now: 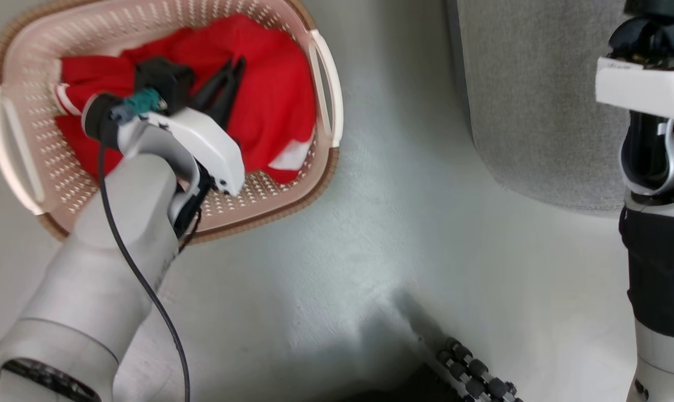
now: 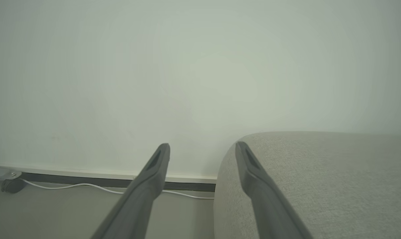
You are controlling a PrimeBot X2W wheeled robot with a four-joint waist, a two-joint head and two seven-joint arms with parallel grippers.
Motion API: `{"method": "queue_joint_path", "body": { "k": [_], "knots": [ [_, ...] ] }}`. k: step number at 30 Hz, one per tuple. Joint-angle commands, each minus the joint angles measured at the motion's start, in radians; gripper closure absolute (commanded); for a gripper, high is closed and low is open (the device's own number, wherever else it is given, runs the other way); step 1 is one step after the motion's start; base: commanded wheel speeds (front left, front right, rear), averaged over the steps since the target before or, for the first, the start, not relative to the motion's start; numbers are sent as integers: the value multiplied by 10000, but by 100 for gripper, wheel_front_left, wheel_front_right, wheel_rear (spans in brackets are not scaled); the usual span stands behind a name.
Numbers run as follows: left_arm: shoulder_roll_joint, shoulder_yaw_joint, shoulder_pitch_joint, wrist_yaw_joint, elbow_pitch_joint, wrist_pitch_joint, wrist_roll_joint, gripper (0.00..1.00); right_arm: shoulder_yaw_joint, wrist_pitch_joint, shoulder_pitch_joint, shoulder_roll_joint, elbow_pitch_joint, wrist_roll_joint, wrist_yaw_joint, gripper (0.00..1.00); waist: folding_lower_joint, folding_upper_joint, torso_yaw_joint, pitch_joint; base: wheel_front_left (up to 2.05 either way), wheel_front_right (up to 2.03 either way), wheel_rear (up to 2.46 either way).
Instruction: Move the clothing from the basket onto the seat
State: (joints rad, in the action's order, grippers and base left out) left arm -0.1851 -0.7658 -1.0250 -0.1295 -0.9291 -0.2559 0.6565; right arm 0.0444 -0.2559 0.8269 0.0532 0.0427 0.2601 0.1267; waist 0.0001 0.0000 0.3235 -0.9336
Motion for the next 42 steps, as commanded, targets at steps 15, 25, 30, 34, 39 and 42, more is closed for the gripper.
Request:
{"method": "queue_joint_path", "body": {
  "k": [15,25,30,34,39,42],
  "knots": [
    [416,1212,2566,-11,1868,-59,-1173,100,18,-59,-1527,-30,1032,-1110,40,0,-1,0,-1314,3257,0,0,0],
    [650,1748,3562,-11,2580,-59,-1495,100,-151,-59,-2415,-30,1575,-1550,40,0,-1,0,-1944,4869,0,0,0],
    [753,2045,3981,-11,3244,-59,-1663,100,-279,-59,-2962,-30,1869,-1708,40,0,-1,0,-2377,5793,0,0,0],
    [739,2166,4145,-11,3818,-59,-1765,100,-396,-59,-3383,-30,2058,-1766,40,0,-1,0,-2650,6425,0,0,0],
    [617,2230,4130,-11,4598,-59,-1862,100,-525,-59,-3880,-30,2267,-1801,40,0,-1,0,-2947,7073,0,0,0],
    [529,2284,3995,-11,5075,-59,-1888,100,-563,-59,-4178,-30,2368,-1801,40,0,-1,0,-3088,7382,0,0,0]
  ]
}}
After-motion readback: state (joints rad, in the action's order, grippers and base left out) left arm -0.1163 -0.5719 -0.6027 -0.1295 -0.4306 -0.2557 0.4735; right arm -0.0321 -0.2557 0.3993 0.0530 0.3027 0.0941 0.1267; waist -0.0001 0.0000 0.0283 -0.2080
